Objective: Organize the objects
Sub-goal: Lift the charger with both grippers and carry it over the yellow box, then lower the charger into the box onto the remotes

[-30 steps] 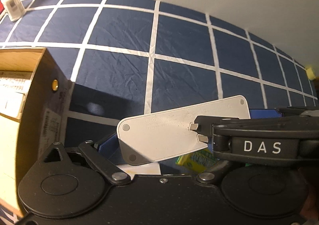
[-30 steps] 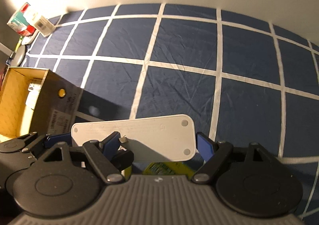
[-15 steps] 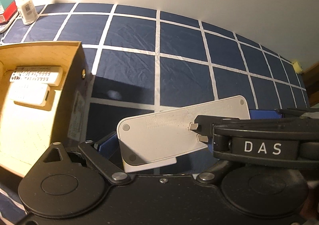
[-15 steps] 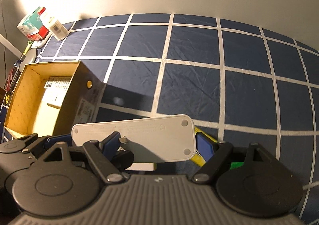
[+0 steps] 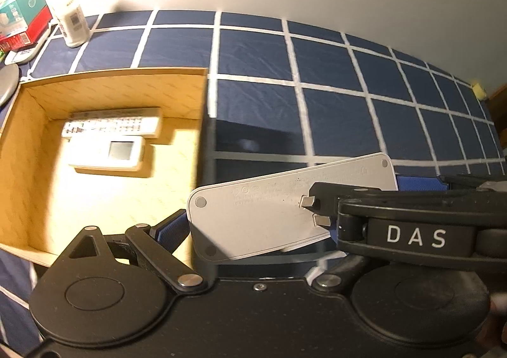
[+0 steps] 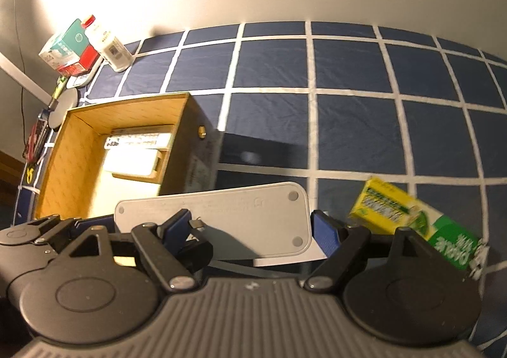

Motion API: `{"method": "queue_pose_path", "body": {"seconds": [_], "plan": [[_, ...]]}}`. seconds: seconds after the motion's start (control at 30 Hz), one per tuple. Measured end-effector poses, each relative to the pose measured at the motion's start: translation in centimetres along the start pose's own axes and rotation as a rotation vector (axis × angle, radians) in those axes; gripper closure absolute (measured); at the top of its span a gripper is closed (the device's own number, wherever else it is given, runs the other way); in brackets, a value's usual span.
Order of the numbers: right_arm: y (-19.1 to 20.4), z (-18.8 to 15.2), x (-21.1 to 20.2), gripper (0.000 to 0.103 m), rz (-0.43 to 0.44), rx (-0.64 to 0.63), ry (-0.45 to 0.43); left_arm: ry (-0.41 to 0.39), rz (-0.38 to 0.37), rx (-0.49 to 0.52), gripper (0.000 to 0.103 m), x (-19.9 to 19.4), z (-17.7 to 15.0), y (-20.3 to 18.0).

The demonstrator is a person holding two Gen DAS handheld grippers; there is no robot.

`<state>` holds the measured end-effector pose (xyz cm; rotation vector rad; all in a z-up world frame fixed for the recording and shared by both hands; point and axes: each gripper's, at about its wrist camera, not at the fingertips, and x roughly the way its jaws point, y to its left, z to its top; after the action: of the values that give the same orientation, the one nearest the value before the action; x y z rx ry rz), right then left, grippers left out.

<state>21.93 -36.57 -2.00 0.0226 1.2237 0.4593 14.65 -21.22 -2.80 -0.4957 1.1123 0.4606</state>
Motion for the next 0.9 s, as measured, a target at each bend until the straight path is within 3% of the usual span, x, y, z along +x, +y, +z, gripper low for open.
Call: {"method": "queue_pose_path", "body": {"seconds": [0.63,0.67,0.9], "plan": [[13.0,0.7,3.8,0.022,0.013,0.102,-0.046,0.004,0.025,0.098,0.011,-2.3,3.1,12.7],[13.4,0.8,4.0,0.022,0.013,0.105,-0.048,-0.003,0.035,0.055,0.011,-2.2,3.3,13.3],[15.9,2.5,6.1,0.022,-0.006,0.12,-0.043,0.0,0.031,0.018,0.011,-1.2,5.0,16.5]]}}
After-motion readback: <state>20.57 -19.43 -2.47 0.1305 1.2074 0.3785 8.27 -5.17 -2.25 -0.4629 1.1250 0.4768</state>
